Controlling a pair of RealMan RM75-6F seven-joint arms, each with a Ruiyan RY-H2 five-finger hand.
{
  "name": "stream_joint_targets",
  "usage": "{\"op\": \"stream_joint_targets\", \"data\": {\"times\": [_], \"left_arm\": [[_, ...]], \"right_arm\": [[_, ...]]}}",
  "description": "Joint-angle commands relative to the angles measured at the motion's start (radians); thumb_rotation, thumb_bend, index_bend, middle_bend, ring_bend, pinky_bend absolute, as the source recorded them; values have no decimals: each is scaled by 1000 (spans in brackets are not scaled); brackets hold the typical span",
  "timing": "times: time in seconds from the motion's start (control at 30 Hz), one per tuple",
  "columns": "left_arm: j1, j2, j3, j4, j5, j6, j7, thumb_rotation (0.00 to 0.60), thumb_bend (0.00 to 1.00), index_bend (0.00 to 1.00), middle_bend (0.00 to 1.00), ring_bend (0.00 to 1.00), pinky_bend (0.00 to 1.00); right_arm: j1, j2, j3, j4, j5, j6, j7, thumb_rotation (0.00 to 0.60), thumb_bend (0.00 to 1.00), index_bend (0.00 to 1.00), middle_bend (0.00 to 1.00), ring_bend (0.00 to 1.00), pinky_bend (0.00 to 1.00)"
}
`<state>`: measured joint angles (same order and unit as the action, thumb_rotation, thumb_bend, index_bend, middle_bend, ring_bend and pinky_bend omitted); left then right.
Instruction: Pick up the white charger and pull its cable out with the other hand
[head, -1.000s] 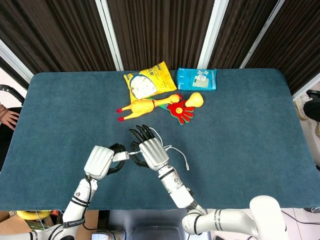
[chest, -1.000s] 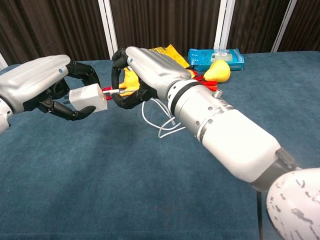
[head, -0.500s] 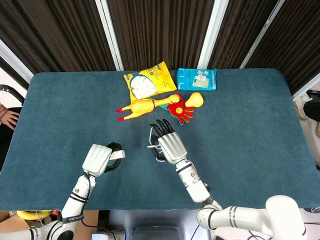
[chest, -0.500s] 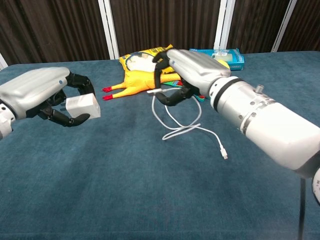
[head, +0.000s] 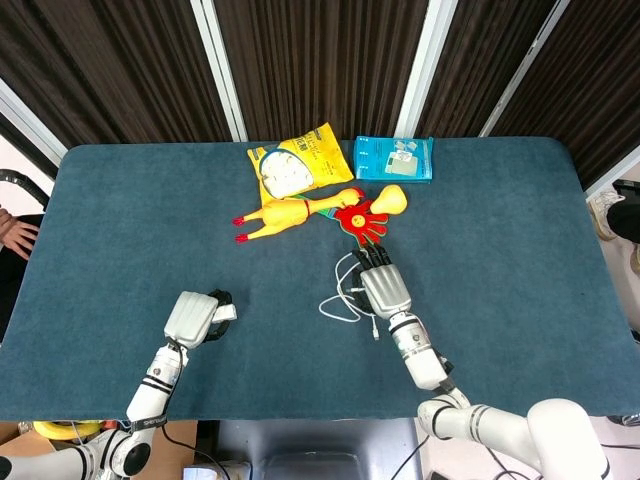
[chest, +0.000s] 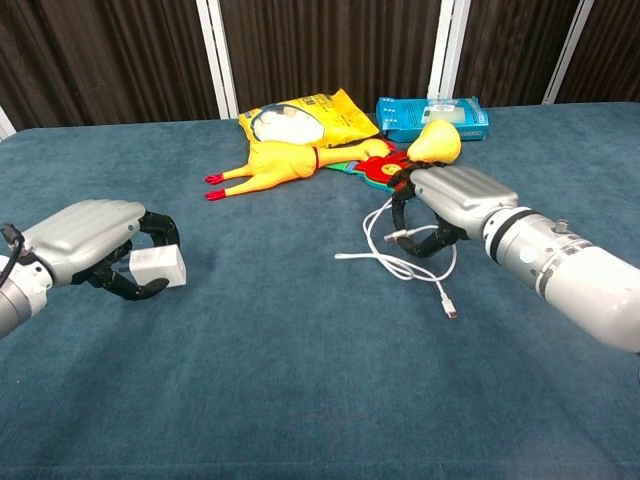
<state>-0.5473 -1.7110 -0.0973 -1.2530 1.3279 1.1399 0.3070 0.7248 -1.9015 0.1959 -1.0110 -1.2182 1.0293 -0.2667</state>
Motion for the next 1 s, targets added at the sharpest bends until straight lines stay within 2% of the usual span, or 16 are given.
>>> {"op": "stream_joint_targets", "data": {"times": [0.03,0.17,0.27,0.4,0.53,0.63,0.73,0.87,1.0], "left_arm": [[-5,8,7,1,9,-15,-18,600,456,444,460,424,600],[-6,37,2,-33,3,-29,-29,600,432,261,275,225,376],[0,69,-7,-83,-19,-36,-25,600,426,164,166,127,284],[22,127,-1,-157,-7,-9,-47,600,434,98,98,68,236],[64,235,13,-261,61,70,-128,600,430,93,75,50,199],[115,344,31,-336,131,157,-251,600,429,92,73,37,168],[181,480,85,-387,208,230,-445,600,428,82,66,19,133],[267,574,151,-332,295,346,-648,600,429,54,42,1,111],[352,549,175,-190,330,477,-764,600,431,42,33,0,60]], "right_arm": [[-7,13,-7,-10,-14,-24,50,600,589,412,191,5,0],[-23,67,-18,-77,-47,-3,69,600,461,110,94,0,0],[-51,121,-36,-154,-59,8,79,600,355,10,38,0,0],[-97,217,-81,-271,-78,31,47,600,263,0,0,0,0],[-167,357,-128,-448,-124,120,14,600,243,0,0,0,0],[-240,491,-176,-597,-149,206,-63,600,243,0,0,0,0],[-337,616,-232,-731,-162,324,-153,600,243,0,0,0,0],[-467,680,-280,-758,-218,500,-128,600,243,0,0,0,0],[-572,684,-294,-682,-225,611,-10,600,241,0,0,0,0]]}}
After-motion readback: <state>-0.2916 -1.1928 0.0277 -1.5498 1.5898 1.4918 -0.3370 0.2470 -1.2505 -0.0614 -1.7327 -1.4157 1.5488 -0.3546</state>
